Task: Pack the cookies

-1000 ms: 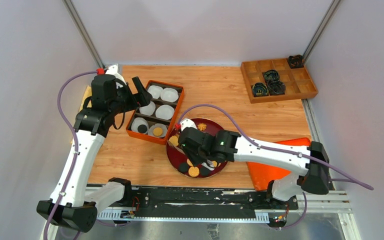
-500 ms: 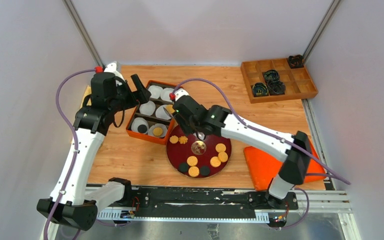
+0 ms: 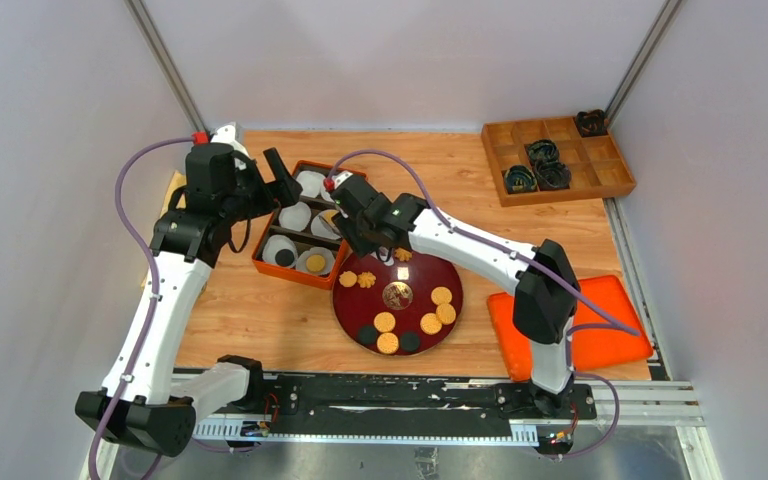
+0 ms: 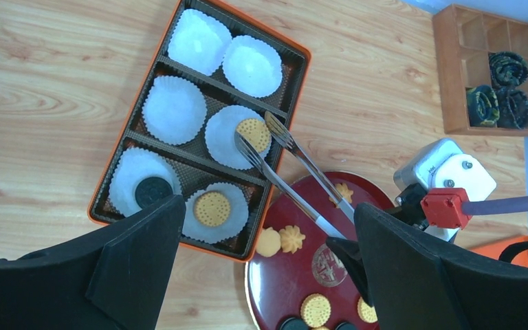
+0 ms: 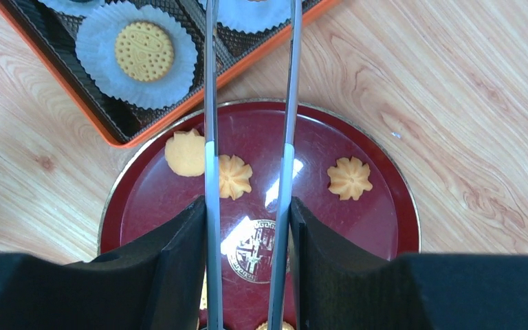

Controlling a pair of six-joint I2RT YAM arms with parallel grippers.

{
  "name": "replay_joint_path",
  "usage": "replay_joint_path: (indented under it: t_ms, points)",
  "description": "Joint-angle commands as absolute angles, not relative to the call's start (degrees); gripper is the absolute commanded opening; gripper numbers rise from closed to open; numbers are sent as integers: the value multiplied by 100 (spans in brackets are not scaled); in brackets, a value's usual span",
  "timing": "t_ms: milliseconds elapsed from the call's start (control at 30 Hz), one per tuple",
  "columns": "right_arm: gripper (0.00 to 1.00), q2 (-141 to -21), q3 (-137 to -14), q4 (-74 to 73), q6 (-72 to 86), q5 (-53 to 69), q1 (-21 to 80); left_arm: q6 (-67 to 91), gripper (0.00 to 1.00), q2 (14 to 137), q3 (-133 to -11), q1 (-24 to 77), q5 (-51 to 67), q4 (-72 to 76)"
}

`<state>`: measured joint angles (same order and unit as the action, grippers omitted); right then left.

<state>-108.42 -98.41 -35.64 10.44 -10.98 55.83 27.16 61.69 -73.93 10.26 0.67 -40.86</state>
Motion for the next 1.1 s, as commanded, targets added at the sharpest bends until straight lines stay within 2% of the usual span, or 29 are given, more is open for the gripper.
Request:
replay_joint_path:
  t_ms: [0,333,433,633,800,1067]
  points:
    - [4,-11045,-10191,-3432,920,-968,5512,2628,100,6195,-7444,1031,-107,-4105]
    - [22,-11276,-10464,-3694,985,-1124,5458,2570,100,6144,-7428,1031,-146,-4111]
    - [36,-11270,-10460,-3707,1002,-1142,5451,2575,100,6150,-7442,1029,-117,-4109]
    - [53,-11300,-10486,-3717,957,-1258,5450,2551,100,6117,-7452,1031,-37,-4066]
    - [56,-11282,-10521,-3718,935,-1340,5441,2540,100,6066,-7434,1034,90,-4030]
    - [47,-10362,-9865,-3704,1082,-1366,5491,2540,100,6039,-7500,1036,164,-4035]
